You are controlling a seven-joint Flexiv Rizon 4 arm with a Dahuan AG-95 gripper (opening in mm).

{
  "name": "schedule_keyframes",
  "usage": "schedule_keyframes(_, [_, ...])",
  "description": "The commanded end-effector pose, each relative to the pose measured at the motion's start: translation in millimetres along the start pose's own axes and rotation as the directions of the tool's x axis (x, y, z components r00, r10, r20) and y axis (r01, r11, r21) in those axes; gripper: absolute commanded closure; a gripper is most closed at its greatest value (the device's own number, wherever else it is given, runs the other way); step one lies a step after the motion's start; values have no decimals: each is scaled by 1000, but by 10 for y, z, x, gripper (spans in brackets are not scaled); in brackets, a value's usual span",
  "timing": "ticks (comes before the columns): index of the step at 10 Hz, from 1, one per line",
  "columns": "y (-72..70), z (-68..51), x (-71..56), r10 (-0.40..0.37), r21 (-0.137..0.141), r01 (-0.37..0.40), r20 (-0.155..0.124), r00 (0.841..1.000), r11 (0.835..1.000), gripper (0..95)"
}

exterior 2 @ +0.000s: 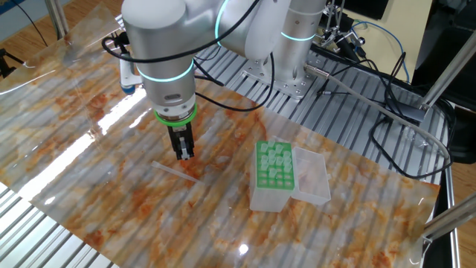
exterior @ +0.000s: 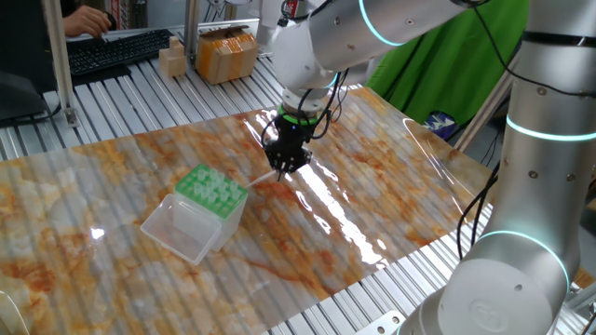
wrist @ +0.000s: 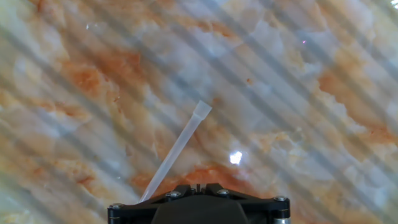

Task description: Insert a large pipette tip into the holder for large pipette tips

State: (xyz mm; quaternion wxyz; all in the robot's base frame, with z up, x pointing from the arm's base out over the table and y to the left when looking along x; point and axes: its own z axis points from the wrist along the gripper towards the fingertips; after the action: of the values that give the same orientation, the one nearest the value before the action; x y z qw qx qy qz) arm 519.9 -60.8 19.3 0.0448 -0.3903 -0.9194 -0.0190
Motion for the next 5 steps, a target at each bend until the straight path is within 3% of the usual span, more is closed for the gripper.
schedule_keyframes(1, [4, 26, 4, 2, 0, -2, -1, 1000, 1000, 950])
schedule_keyframes(5, [8, 95, -28, 7, 0, -7, 0, 1000, 1000, 950])
